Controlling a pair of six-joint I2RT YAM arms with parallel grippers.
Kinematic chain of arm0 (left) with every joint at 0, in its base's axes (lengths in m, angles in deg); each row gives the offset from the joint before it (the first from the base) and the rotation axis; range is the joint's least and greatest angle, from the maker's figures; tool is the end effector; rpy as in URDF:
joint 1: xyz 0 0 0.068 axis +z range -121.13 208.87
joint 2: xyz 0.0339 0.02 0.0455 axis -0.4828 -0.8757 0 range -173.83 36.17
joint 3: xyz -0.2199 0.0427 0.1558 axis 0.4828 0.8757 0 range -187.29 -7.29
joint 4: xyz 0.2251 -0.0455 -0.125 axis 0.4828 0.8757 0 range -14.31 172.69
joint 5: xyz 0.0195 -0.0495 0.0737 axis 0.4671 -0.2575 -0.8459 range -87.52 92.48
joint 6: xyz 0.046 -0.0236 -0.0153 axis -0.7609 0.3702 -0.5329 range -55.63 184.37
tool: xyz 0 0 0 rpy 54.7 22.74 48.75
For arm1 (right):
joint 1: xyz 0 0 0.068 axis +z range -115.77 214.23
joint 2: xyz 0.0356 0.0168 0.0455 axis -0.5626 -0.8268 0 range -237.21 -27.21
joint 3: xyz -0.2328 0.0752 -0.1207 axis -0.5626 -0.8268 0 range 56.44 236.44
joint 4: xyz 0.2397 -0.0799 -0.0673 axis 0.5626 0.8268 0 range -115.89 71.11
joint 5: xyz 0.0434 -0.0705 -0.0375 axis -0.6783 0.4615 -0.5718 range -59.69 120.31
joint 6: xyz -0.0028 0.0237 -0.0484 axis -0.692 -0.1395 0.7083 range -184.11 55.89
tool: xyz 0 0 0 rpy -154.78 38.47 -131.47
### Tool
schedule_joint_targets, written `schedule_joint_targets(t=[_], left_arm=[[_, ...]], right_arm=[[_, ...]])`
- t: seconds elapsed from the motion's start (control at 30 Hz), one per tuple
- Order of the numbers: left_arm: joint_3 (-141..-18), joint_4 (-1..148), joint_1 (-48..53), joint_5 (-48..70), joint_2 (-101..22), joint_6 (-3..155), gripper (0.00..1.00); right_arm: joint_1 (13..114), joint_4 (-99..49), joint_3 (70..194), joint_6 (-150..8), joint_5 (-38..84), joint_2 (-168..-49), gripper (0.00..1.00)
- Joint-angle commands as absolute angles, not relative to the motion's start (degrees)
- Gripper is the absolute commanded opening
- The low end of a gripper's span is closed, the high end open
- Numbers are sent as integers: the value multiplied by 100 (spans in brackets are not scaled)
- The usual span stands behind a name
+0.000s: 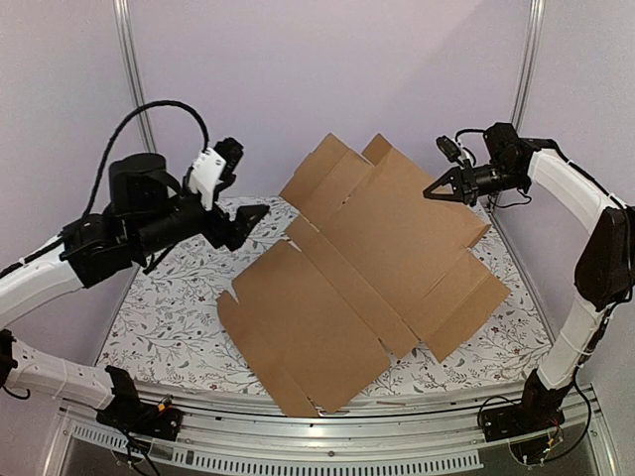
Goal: Fold the paper box
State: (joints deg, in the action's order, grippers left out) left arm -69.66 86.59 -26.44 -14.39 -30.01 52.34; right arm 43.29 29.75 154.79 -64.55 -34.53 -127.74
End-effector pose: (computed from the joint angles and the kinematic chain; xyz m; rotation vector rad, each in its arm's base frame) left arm 0.1601 -0.2131 0.3712 0.8324 1.6232 -0.2657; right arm 0.3532 0.0890 0.3483 -0.5875 2.2412 1.4968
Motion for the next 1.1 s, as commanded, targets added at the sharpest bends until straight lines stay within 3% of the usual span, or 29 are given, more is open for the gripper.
schedule_joint_targets(t=[0.0, 0.17, 0.33, 0.67, 0.93, 1.07], left_arm=[[-6985, 9742, -1248, 390, -2364, 5768, 89], [-6972, 9715, -172, 1588, -2539, 6124, 88], [-7261, 9807, 544, 2688, -3207, 6259, 81], [-7570, 9996, 998, 2665, -3636, 6057, 77], [-8120, 10042, 1559, 3592, -3958, 6303, 75], [-8527, 10161, 1543, 4723, -4394, 6479, 73]], right_arm=[[4456, 3984, 15734, -5295, -3463, -12602, 0], [4806, 4711, 15952, -4418, -3577, -12447, 0], [5164, 5128, 16012, -3777, -3607, -12201, 0], [5234, 5242, 16260, -3922, -4145, -12043, 0], [5234, 5431, 16755, -4015, -4334, -12022, 0], [5243, 5219, 16749, -4278, -4184, -11986, 0]])
